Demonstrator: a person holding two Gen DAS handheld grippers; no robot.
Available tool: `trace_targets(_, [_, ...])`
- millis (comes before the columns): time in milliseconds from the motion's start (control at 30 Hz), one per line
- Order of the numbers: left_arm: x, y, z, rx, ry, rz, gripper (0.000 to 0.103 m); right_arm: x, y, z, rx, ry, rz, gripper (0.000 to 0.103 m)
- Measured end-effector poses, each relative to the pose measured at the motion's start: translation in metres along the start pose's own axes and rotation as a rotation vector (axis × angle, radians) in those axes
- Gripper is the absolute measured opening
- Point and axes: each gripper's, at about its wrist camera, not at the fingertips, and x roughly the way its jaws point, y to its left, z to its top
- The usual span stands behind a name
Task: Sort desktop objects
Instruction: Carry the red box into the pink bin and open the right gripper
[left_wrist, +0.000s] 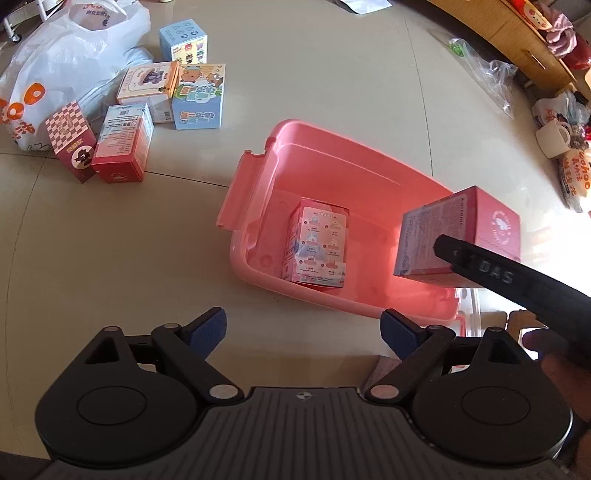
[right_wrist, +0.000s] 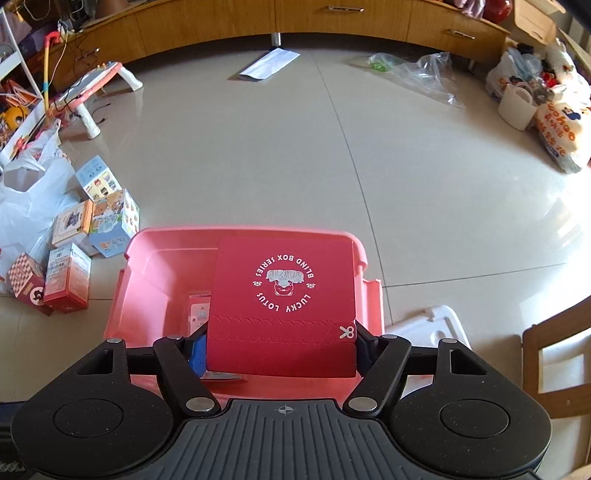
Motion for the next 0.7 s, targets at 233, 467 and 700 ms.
trace_targets(233, [0.008, 0.001, 0.004, -0.053, 0.035, -0.005, 0.095, 0.08, 0.005, 0.006, -0.042, 0.08, 0.0, 0.067])
trace_targets(467, [0.017, -0.009, 0.005, -0.042, 0.067, -0.016, 0.095, 0.132, 0.007, 0.004, -0.047, 0.113, -0.016, 0.067])
trace_targets(700, [0.025, -0.01, 0.003, -0.047, 0.084, 0.011, 0.095, 0.151, 0.018, -0.006, -0.006, 0.115, 0.039, 0.067])
